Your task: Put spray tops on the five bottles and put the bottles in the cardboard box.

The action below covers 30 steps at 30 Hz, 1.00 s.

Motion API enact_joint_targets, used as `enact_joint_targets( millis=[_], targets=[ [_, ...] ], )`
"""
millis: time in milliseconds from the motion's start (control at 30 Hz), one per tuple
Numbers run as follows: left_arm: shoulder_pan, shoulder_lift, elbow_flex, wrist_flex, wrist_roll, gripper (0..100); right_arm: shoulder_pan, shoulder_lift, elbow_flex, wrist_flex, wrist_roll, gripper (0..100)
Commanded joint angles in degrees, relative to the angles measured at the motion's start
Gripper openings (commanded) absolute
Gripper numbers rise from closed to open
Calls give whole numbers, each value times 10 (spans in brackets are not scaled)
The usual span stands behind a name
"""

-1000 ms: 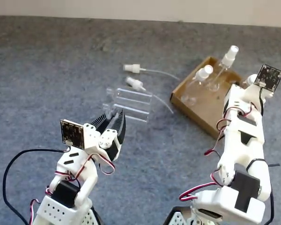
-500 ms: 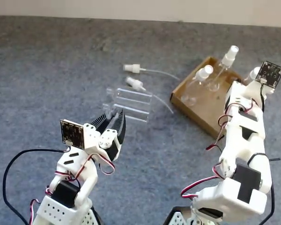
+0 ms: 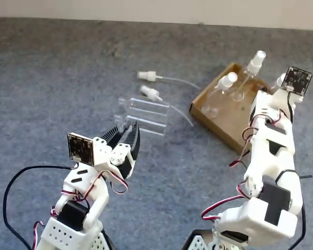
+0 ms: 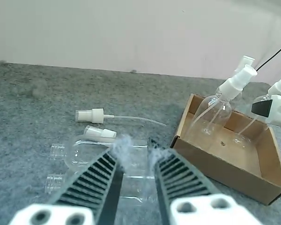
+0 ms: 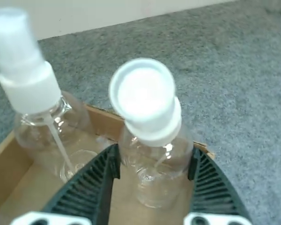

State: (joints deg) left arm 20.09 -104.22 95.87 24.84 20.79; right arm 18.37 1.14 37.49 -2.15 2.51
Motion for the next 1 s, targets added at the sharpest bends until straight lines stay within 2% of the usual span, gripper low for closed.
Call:
enact_joint_targets(
  millis=[0, 200, 367, 767, 967],
  targets=[
    [-4, -9, 11, 1, 5, 30, 3, 3, -7, 0, 11, 135],
    [-4, -9, 11, 1, 5, 30, 5, 3, -7, 0, 11, 141],
    [-4, -9, 11, 1, 5, 30, 6, 3, -5, 0, 11, 214],
    [-3, -9, 11, 1, 5, 30, 7, -8, -1, 2, 11, 217],
    [-3, -9, 11, 1, 5, 30, 3, -97, -2, 111, 9, 217]
  ],
)
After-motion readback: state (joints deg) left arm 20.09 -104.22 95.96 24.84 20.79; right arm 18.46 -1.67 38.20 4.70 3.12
